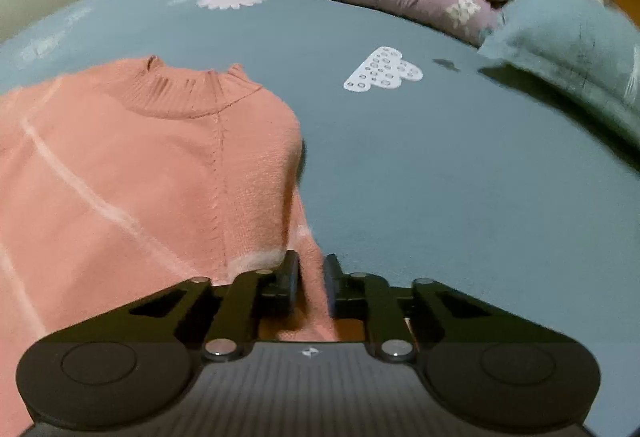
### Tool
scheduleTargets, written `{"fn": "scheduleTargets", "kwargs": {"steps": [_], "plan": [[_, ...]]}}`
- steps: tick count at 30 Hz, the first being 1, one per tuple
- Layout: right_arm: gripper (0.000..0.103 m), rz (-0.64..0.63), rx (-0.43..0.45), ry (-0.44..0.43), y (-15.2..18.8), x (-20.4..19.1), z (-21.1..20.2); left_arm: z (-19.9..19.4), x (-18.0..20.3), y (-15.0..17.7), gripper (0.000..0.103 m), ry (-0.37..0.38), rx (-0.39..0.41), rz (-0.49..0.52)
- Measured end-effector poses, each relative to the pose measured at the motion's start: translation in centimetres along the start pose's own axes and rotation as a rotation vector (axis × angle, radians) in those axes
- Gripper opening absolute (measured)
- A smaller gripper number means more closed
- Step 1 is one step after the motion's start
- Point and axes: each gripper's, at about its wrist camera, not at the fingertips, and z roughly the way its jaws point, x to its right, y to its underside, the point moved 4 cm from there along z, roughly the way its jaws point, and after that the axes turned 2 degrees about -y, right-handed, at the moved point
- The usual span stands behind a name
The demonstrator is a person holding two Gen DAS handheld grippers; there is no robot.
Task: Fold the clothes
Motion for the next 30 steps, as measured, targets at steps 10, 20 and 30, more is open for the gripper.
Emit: {"fn": "scheduleTargets", "kwargs": {"steps": [10, 20, 30], "plan": [[0.035, 0.191, 0.114, 0.182, -1.6, 0.4, -2.8, -0.9, -0.2, -0.3, 0.074, -0.016, 0.035, -0.027], [0.039, 0.501, 0.074, 0.17, 0.6, 3.4, -0.3, 0.7, -2.4, -0.4, 0.075, -0.027, 0.02, -0.127], [0.078, 0.41, 0.092, 0.03, 0.9, -7.1, -6.3, -4.2, -7.5, -1.5, 0.075, -0.095, 0.181, -0.177]]}}
